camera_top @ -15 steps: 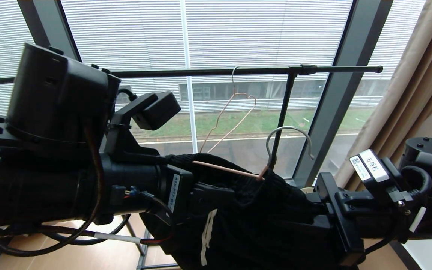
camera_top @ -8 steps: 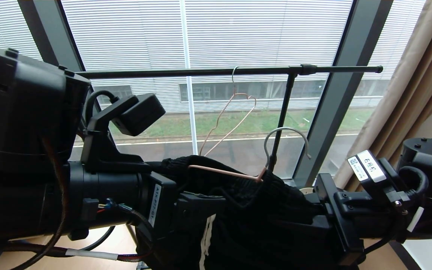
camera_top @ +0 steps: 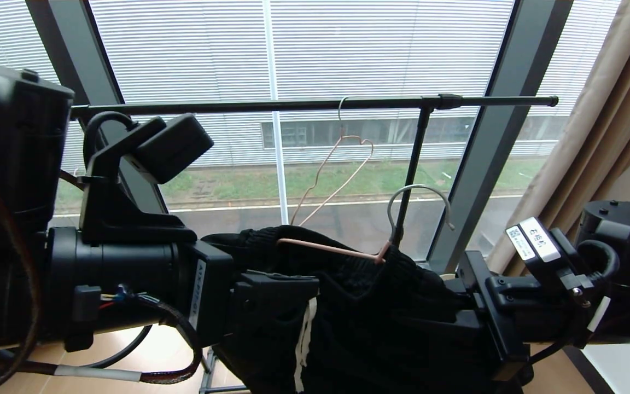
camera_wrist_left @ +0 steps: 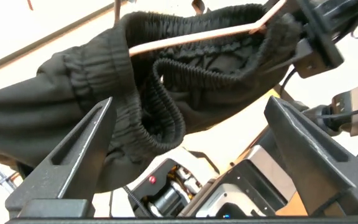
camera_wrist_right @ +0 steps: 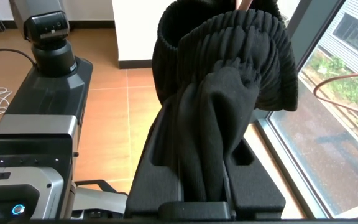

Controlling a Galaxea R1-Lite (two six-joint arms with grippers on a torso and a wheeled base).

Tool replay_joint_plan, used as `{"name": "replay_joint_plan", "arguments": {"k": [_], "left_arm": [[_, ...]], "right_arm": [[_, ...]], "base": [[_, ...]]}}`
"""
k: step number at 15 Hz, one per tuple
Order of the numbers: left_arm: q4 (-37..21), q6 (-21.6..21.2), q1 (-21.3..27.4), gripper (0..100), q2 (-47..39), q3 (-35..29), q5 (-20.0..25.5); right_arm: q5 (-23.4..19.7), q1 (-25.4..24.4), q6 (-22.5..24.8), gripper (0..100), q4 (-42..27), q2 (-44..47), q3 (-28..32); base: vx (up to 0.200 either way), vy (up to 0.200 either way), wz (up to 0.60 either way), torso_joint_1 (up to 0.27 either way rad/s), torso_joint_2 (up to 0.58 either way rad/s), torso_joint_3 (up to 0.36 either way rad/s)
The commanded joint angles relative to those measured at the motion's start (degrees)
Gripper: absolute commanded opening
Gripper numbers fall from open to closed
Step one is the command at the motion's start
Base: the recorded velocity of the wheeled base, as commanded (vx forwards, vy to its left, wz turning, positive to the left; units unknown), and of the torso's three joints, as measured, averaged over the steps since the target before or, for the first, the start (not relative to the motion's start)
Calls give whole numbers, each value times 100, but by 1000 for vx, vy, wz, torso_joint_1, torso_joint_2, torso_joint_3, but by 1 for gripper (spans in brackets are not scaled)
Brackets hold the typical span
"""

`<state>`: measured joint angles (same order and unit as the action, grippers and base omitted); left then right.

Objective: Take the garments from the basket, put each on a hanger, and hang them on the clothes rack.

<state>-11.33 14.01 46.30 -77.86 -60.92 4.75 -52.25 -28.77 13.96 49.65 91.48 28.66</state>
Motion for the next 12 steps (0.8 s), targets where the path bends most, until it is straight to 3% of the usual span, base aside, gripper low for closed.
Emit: {"name": "replay_joint_plan", "arguments": {"k": [1, 5, 7, 9, 12], "left_arm": [[-1, -21, -33, 100, 289, -43, -1], [-1, -1076, -956, 100, 412, -175, 61], [-19, -2042, -1712, 100, 386, -219, 896], [-63, -2930, -2160, 100, 351, -210, 1854], [-168, -3308, -2283, 100, 43, -351, 2987]], "right_arm": [[-57, 3, 2, 0, 1, 10, -10], [-233, 12, -34, 0, -70, 46, -27], [-435, 3, -192, 0, -61, 116, -45], [-567, 3, -201, 0, -61, 107, -97], [-576, -15, -201, 0, -52, 72, -115]], "base": [[0, 0, 0, 0, 0, 0], [0, 0, 0, 0, 0, 0], [0, 0, 0, 0, 0, 0], [0, 0, 0, 0, 0, 0], [0, 0, 0, 0, 0, 0]]}}
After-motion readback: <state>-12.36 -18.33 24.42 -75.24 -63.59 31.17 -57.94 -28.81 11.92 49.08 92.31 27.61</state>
